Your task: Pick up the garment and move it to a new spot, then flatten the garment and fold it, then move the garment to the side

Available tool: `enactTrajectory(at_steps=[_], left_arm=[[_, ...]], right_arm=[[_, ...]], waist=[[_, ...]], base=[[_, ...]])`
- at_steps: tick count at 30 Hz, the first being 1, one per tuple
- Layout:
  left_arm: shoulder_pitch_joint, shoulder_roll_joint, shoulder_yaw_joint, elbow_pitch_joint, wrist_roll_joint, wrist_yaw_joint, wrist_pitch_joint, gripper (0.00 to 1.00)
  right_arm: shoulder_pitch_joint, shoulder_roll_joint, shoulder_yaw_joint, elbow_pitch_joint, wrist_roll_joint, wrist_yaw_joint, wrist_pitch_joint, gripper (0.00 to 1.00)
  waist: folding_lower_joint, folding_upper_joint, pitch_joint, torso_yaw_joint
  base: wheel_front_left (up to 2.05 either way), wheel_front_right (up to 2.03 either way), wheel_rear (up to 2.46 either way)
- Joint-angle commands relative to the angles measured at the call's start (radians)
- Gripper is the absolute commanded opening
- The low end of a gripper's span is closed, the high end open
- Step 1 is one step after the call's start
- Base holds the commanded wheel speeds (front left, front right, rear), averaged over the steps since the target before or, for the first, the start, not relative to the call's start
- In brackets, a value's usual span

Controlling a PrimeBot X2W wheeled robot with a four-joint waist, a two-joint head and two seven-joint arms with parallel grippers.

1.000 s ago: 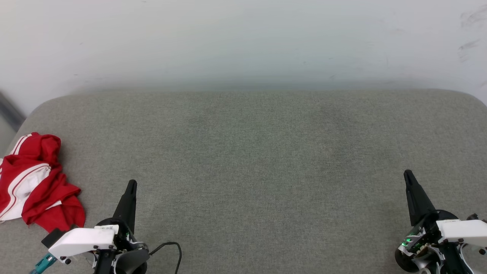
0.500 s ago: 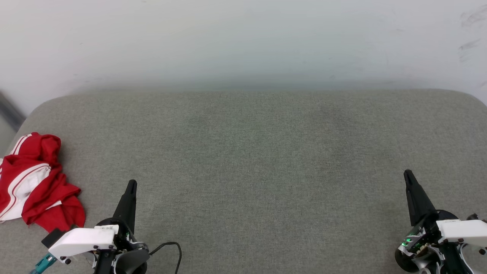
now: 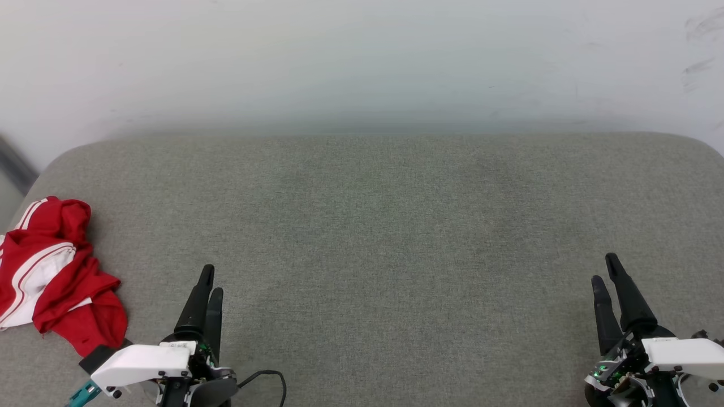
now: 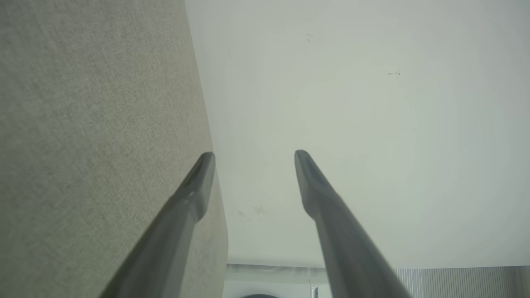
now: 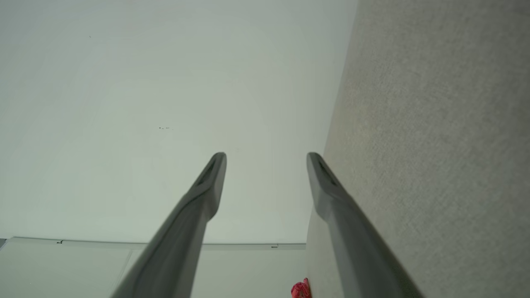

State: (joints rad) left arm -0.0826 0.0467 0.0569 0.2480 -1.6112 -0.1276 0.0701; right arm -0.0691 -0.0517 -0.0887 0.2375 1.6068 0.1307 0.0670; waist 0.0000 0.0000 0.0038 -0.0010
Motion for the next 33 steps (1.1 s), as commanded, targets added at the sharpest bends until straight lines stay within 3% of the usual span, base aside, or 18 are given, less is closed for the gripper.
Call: enactTrajectory(at_steps=[1,14,33], left_arm=[[-0.033,0.005,-0.018,-0.026,0.021,-0.001,-0.015,1.0],[-0.033,0.003,-0.042,-0.078,0.173,-0.002,-0.069,1.0],[-0.028,0.003,-0.071,-0.143,0.554,-0.002,-0.14,1.0]], right_arm=[[-0.008,0.0,0.006,-0.028,-0.016,0.0,-0.013,1.0],[0.004,0.0,0.028,-0.081,-0.141,0.0,-0.067,1.0],[0.017,0.0,0.046,-0.146,-0.557,0.0,-0.138,1.0]], waist=[[0.0,0.0,0.0,0.0],[0.0,0.0,0.0,-0.001],[0.0,0.0,-0.001,-0.001]], base=[[0.0,0.0,0.0],[0.0,0.0,0.0],[0.0,0.0,0.0]])
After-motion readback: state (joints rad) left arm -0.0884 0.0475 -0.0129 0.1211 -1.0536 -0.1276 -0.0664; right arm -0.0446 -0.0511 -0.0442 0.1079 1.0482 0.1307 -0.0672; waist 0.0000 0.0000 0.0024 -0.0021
